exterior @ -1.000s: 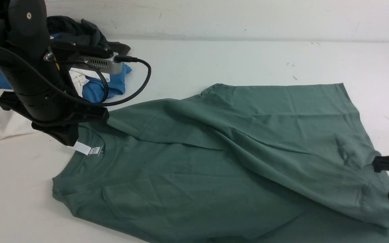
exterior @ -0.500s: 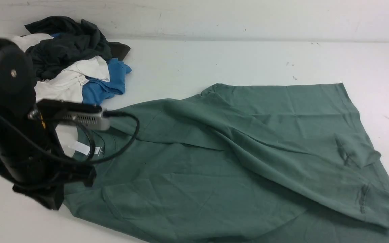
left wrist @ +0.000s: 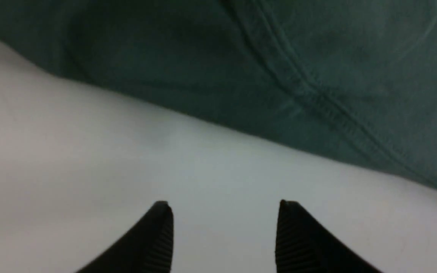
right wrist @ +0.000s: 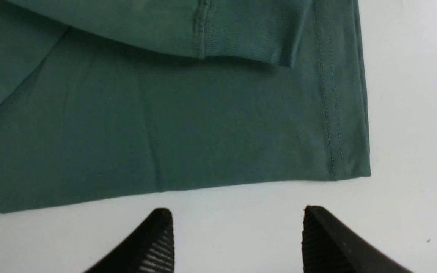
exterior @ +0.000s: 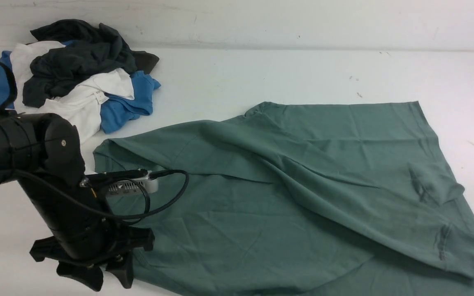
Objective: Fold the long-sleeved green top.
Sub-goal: Use both arms simultaneously to clamp the lower edge of the clothing fabric
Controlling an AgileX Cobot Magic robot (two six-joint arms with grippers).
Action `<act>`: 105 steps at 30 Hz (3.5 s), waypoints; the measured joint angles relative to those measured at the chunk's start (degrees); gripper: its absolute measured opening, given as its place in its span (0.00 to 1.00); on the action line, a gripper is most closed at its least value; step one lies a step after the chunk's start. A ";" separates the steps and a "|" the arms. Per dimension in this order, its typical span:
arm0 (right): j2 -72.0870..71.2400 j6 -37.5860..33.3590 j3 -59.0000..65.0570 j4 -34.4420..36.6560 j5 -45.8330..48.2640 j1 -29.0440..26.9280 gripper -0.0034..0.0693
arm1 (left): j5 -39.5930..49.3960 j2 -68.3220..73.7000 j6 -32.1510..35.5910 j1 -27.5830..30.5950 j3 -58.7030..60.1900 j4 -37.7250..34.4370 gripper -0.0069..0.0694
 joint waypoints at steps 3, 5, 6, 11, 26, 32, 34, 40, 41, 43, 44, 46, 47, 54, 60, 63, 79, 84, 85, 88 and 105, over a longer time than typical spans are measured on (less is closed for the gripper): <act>0.00 0.00 0.00 0.07 -0.26 0.00 0.63 | -2.50 1.77 -1.78 0.00 0.00 -0.43 0.59; 0.00 0.00 0.00 0.07 -0.43 0.00 0.63 | -4.39 3.05 -2.57 0.00 0.00 -0.46 0.60; 0.00 0.00 0.00 0.07 -0.54 0.00 0.63 | -5.11 3.53 -2.99 0.00 0.00 -0.46 0.60; 0.00 -0.02 0.00 0.20 -1.42 0.00 0.63 | -8.69 5.13 -3.98 0.00 0.00 -0.50 0.60; 0.00 -0.07 0.90 1.07 -1.10 2.66 0.63 | -8.70 6.45 -1.56 0.00 -0.28 -1.15 0.16; 0.00 -0.13 4.38 -0.14 0.46 8.30 0.63 | -6.08 4.14 1.93 0.00 0.85 2.15 0.10; 0.00 0.35 5.63 -0.74 0.64 9.35 0.63 | -4.32 2.41 1.98 0.00 1.75 3.91 0.10; 0.00 0.98 9.79 -2.00 0.69 10.35 0.63 | -2.02 -2.59 0.65 0.00 5.60 8.03 0.10; 0.00 1.00 9.99 -2.11 0.69 10.35 0.63 | -1.83 -2.90 0.46 0.00 5.81 8.13 0.10; 0.00 1.04 10.19 -2.11 0.44 10.35 0.63 | -1.77 -3.07 0.35 0.00 5.87 8.18 0.10; 0.00 1.04 10.18 -1.99 0.39 10.35 0.63 | -1.77 -3.07 0.35 0.00 5.89 8.20 0.10; 0.00 0.91 10.18 -1.69 0.39 10.37 0.63 | -1.77 -3.07 0.35 0.00 6.01 8.25 0.10; -0.02 0.79 10.37 -1.56 0.11 10.90 0.63 | -1.77 -3.07 0.27 0.00 6.12 8.25 0.10; -0.02 1.95 15.41 -4.37 -3.52 17.73 0.63 | 1.34 -3.07 0.59 0.00 6.19 8.58 0.27; -0.02 8.52 15.96 -9.98 -4.72 18.33 0.63 | 4.65 -3.07 0.59 0.00 6.19 8.59 0.50; 1.11 11.16 15.98 -12.87 -4.81 18.33 0.63 | 4.90 -3.07 0.65 0.00 6.19 8.59 0.56; 19.25 14.81 12.71 -16.59 -11.15 18.25 0.63 | 7.73 -4.87 4.56 0.00 6.19 7.10 0.58; 19.95 14.31 12.33 -16.23 -10.69 14.51 0.63 | 7.73 -9.68 5.38 0.00 6.19 6.73 0.58; 20.02 13.04 12.33 -15.48 -10.76 12.26 0.63 | 7.69 -11.23 5.40 0.00 6.19 6.54 0.58; 20.04 9.47 12.33 -12.83 -11.46 7.61 0.63 | 7.10 -14.49 5.60 0.00 6.19 5.43 0.59; 20.40 0.56 12.33 -9.20 -13.85 4.29 0.23 | 5.83 -16.10 10.77 -7.03 6.26 -4.89 0.59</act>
